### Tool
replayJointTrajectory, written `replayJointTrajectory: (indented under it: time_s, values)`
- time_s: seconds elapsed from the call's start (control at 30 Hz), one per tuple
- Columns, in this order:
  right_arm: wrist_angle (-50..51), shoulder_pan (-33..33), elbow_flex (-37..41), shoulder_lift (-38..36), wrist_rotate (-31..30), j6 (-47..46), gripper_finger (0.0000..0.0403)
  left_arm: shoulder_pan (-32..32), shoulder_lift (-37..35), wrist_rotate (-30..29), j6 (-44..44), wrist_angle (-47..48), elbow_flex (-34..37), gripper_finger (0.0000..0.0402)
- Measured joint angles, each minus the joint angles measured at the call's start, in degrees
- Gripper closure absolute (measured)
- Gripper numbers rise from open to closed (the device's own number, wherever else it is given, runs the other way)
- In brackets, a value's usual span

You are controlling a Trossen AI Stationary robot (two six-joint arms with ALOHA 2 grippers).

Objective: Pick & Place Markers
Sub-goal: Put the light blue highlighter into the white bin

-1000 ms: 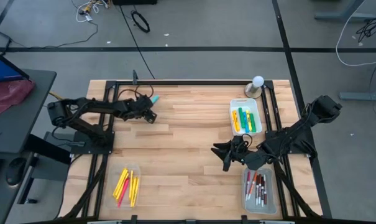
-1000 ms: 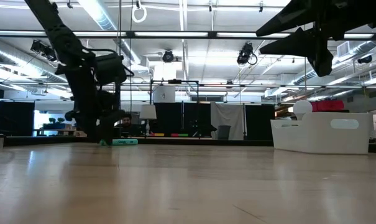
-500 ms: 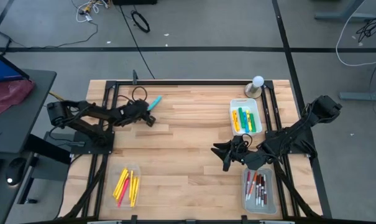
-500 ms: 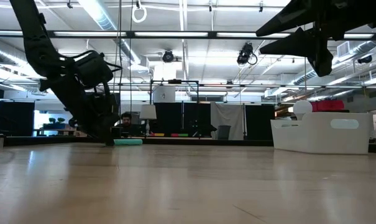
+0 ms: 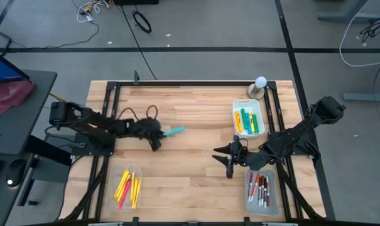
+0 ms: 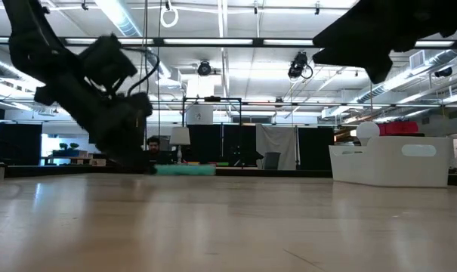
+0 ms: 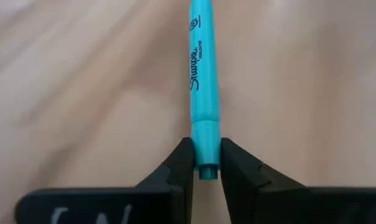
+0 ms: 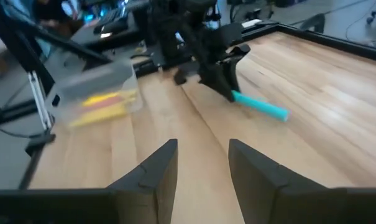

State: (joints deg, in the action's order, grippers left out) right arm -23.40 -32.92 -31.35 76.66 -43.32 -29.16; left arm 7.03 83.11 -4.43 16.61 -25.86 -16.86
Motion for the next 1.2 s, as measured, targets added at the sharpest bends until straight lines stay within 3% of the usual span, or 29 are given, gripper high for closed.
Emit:
replayJointTrajectory:
  time_s: [0.17, 0.37, 0.6, 0.8, 1.0, 1.2]
  values:
    - [0.0, 4.2, 0.0, 0.4, 6.6, 6.2, 0.0244, -9.9, -0.1, -0.4, 2.3, -0.8, -4.4, 0.0341]
    - [-2.0, 9.3, 0.0, 5.8, 14.2, 11.1, 0.0180, -17.3, -0.1, -1.8, 2.2, -1.2, -9.3, 0.0341]
    - [-18.7, 11.7, 0.0, 18.0, 16.6, 19.0, 0.0141, -21.5, -0.1, -2.0, 1.7, -1.3, -11.4, 0.0338]
    - [-29.6, 12.9, -2.1, 25.0, 24.9, 21.7, 0.0149, -22.8, -0.2, -3.4, 1.6, -1.2, -11.4, 0.0335]
    - [-27.2, 13.1, -6.8, 27.0, 27.4, 22.6, 0.0177, -22.8, -0.2, -3.2, 1.5, -1.3, -11.4, 0.0334]
    - [-22.7, 13.4, -9.1, 27.1, 27.3, 22.2, 0.0239, -22.8, -0.2, -3.0, 1.5, -1.2, -11.4, 0.0330]
